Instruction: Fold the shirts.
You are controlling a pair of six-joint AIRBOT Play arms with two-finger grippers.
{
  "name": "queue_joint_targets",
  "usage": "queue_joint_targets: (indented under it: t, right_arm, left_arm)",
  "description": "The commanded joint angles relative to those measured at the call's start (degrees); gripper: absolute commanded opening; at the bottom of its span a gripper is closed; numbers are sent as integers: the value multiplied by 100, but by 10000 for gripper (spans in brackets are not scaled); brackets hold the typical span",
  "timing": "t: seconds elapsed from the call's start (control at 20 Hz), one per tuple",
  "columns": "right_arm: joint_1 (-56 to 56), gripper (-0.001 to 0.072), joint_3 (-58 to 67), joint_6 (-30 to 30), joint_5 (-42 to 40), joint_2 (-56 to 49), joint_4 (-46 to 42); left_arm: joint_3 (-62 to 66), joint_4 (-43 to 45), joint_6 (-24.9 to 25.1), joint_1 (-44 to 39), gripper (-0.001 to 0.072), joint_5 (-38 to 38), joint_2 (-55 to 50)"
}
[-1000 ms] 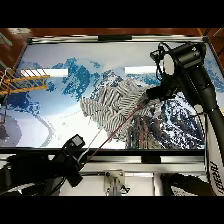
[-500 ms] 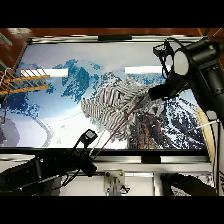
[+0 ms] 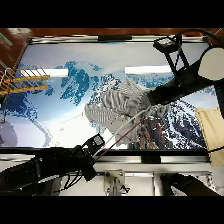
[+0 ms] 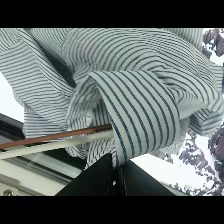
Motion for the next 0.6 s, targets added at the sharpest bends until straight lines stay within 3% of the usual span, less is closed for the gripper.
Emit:
queue_joint_targets:
  t: [0.0, 0.2, 0.55]
  right_arm:
    - [2, 92, 7, 28, 299, 76, 494]
    - [2, 92, 7, 44, 431, 144, 892]
    - [2, 93, 358, -282, 772, 260, 984]
  left_arm:
    - [11, -59, 260, 114, 53, 315, -7]
    - [11, -63, 149, 350, 53, 549, -282]
    - [164, -39, 815, 356, 53, 315, -487]
